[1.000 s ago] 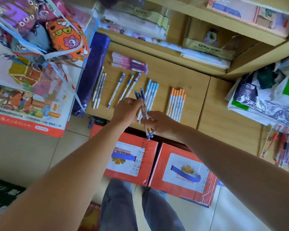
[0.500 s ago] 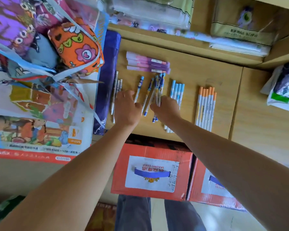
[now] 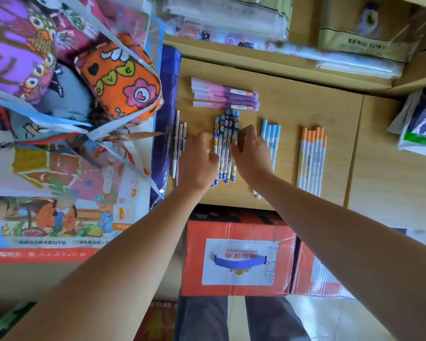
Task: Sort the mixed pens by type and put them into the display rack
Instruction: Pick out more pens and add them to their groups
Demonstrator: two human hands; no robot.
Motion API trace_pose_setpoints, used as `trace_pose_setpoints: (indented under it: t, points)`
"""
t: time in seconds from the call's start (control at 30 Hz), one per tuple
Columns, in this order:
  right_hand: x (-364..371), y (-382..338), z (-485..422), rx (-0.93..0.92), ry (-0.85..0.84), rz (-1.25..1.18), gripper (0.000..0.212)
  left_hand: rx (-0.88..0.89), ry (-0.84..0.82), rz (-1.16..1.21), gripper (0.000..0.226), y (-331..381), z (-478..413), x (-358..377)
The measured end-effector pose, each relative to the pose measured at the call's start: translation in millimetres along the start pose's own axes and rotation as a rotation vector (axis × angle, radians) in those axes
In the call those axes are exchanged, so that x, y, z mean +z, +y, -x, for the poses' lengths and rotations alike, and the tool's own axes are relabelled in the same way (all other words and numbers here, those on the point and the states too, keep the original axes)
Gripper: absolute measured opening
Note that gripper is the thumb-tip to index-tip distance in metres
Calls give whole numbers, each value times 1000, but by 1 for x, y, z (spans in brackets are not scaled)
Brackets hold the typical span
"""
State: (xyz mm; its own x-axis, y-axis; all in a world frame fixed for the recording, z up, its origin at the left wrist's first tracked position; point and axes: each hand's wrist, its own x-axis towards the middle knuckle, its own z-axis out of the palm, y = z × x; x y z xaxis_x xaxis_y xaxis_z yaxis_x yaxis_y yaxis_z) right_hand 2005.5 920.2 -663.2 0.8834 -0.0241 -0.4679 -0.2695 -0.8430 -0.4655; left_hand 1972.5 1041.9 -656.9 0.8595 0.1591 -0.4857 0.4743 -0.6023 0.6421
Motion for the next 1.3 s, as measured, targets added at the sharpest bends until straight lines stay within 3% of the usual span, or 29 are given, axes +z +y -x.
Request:
trace_pose_setpoints:
  t: [0.23, 0.53, 0.83, 1.03, 1.3]
  points:
    - [5, 1, 12, -20, -67, -37, 22, -23, -4, -38, 35, -8, 9, -2]
    - [3, 9, 14, 63, 13, 3, 13, 10, 13, -74, 36, -8, 5, 0]
    - [-9, 22, 22, -7, -85, -136, 15, 6, 83, -160, 33, -1, 10, 2]
    - [-34, 34, 36, -54, -151, -244, 15, 90, 70, -229, 25, 25, 20, 2]
    - [-101, 102, 56, -37, -48, -376, 16, 270, -3, -253, 19, 105, 40, 57]
